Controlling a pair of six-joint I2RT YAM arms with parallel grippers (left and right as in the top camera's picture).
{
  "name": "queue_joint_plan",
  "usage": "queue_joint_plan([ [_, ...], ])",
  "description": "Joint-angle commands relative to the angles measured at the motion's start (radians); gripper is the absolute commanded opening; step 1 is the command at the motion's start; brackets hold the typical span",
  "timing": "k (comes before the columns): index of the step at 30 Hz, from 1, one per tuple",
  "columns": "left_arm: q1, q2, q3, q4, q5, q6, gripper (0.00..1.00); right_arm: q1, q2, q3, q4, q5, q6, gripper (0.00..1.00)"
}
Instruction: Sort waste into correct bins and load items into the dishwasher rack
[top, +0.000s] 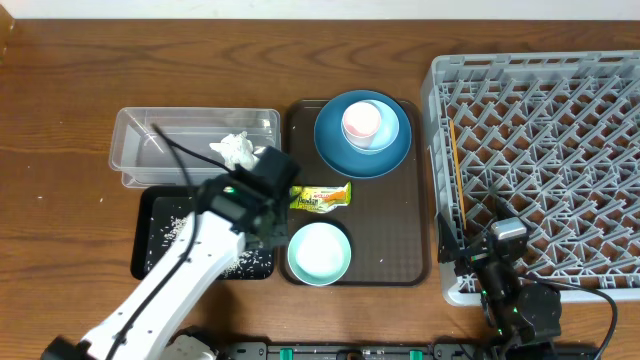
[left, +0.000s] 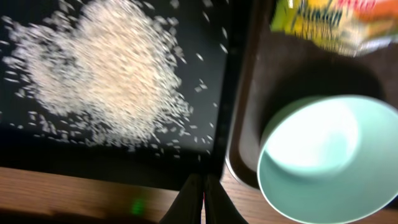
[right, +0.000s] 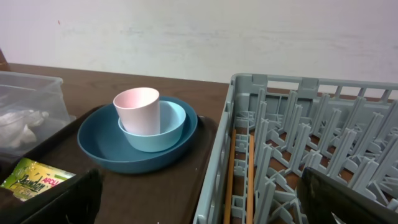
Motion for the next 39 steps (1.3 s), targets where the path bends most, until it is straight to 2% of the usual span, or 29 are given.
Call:
queue_joint_plan([
  [1, -0.057, 0.043, -0.010, 0.003, 0.005, -0.045, 0.06, 0.003, -0.002, -0.004, -0.001, 0.006, -0.008, 0.99],
  [9, -0.174, 0.202, -0.010, 0.053, -0.031, -0.122, 0.06, 0.003, -0.002, -0.004, -0.001, 0.007, -0.008, 0.99],
  [15, -0.182, 0.301, -0.010, 0.051, -0.072, -0.121, 0.06, 0.003, -0.002, -0.004, -0.001, 0.007, -0.008, 0.99],
  [28, -0.182, 0.316, -0.011, 0.051, -0.080, -0.121, 0.06, 0.003, -0.002, -0.004, -0.001, 0.006, -0.008, 0.99],
  [39, -0.182, 0.316, -0.011, 0.056, 0.005, -0.121, 0.06, 0.003, -0.002, -0.004, -0.001, 0.007, -0.008, 0.99],
])
